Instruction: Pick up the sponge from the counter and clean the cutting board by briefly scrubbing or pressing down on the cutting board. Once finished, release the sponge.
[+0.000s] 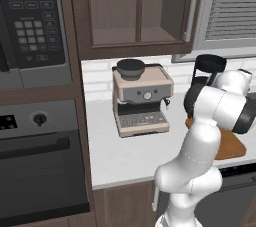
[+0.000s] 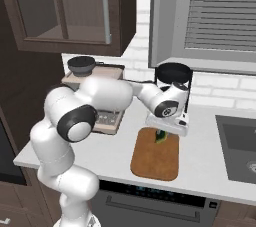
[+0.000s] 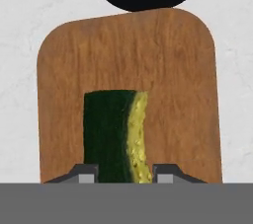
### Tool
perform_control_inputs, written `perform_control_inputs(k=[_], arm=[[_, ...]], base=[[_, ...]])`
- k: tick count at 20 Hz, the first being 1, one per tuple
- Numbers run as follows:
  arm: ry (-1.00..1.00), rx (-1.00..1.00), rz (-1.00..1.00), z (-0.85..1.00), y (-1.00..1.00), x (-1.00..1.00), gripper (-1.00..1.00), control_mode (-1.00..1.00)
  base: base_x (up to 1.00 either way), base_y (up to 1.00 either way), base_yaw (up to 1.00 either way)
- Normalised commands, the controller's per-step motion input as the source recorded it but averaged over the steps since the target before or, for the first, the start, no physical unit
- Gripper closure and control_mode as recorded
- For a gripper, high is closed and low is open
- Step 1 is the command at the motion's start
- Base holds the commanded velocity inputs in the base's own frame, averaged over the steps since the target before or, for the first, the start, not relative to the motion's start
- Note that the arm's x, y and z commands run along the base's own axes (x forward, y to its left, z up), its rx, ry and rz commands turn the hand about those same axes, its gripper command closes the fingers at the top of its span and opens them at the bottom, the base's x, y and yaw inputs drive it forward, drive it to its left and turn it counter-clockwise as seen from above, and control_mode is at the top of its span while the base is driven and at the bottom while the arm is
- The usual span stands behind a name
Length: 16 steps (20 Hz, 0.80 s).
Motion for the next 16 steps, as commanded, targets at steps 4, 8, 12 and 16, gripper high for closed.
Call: perform_control_inputs(k=[4,8,12,16], arm=[[-0.02,0.0,-0.03,0.0,0.57,0.0,1.0,-1.0],[0.0,0.0,-0.04,-0.07,0.41,0.04,1.0,-1.0],[0.0,0.0,-0.07,-0.26,0.28,0.0,1.0,-1.0],[0.0,0.0,-0.1,-0.27,-0.01,0.0,1.0,-1.0]], base=[[0.0,0.0,0.0],[0.0,0.0,0.0],[0.0,0.0,0.0],[0.0,0.0,0.0]])
